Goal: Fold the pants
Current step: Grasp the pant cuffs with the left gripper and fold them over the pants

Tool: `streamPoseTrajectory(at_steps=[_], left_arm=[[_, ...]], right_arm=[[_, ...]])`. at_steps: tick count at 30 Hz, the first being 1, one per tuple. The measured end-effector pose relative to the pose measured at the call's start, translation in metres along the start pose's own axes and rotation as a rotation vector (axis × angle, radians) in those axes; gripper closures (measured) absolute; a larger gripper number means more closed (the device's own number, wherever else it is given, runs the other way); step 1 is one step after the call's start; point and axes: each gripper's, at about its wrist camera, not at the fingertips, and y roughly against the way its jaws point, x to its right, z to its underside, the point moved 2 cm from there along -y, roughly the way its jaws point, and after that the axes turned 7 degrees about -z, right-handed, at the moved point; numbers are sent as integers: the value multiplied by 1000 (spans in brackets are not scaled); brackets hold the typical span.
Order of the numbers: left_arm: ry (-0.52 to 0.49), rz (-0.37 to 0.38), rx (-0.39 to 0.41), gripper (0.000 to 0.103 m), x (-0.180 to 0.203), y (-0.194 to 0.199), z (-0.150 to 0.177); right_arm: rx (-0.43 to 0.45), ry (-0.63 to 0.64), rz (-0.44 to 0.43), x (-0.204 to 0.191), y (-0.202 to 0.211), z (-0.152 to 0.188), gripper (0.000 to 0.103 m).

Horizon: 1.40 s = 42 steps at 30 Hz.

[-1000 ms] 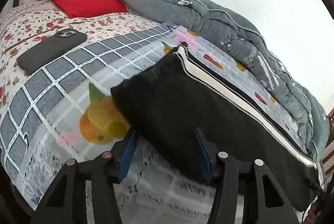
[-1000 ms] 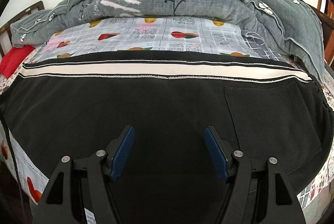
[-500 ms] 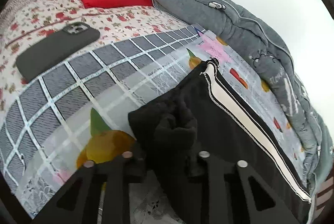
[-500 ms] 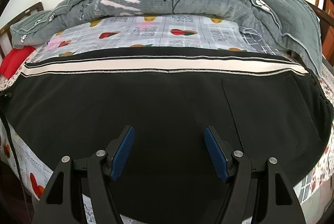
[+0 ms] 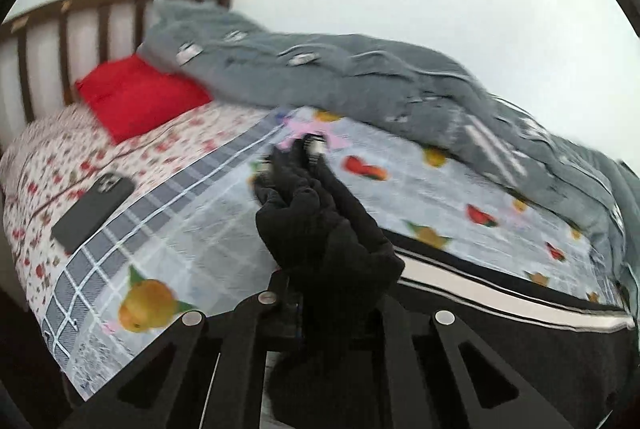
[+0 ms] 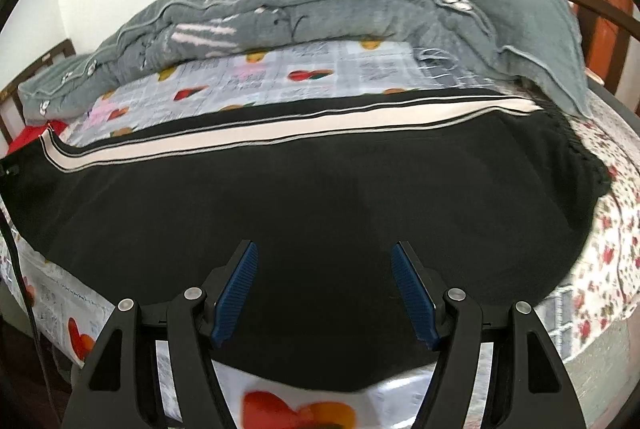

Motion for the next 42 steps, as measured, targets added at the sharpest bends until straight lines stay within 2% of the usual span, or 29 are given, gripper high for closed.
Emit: streamPoseTrajectory(at_steps=[5,12,14,18,19,21,23,26,28,29,33,37,39,42], left_arm=[[-127,47,27,94,80,34,14],[-300,112,9,94,199,65,76],[-342,138,-17,94,227,69,99],[-418,240,-124,94,276,72,151],[-445,246,-132,94,285,74,162],[-515,187,-91,94,299,80,179],[-545,173,-82,94,302,82,185],[-514,256,-135,84,290,83,180],[-479,311,-153,68,284,86,175],[-453,337,-146,66,274,90,172],[-426,380,-96,42,249,93,163],[-410,433,-81,39,214,92,154],[-397,437,-67,35,198,89,149],[-370,473,-77,33,175,84,142]], right_arm=[[31,-26,17,42,20,8,34],[49,-85,47,92,32,28,34],[40,-96,45,104,31,34,34],[25,-120,39,119,27,39,34],[24,-124,38,120,28,41,34],[25,-125,30,121,28,41,35],[29,-118,18,119,28,40,34],[30,-101,1,109,25,36,34],[27,-90,-10,101,20,32,34],[25,-85,-19,96,18,30,34],[21,-58,-64,66,9,21,34],[22,-16,-97,33,2,10,34],[23,13,-109,11,-3,2,34],[25,62,-121,-20,-9,-10,34]])
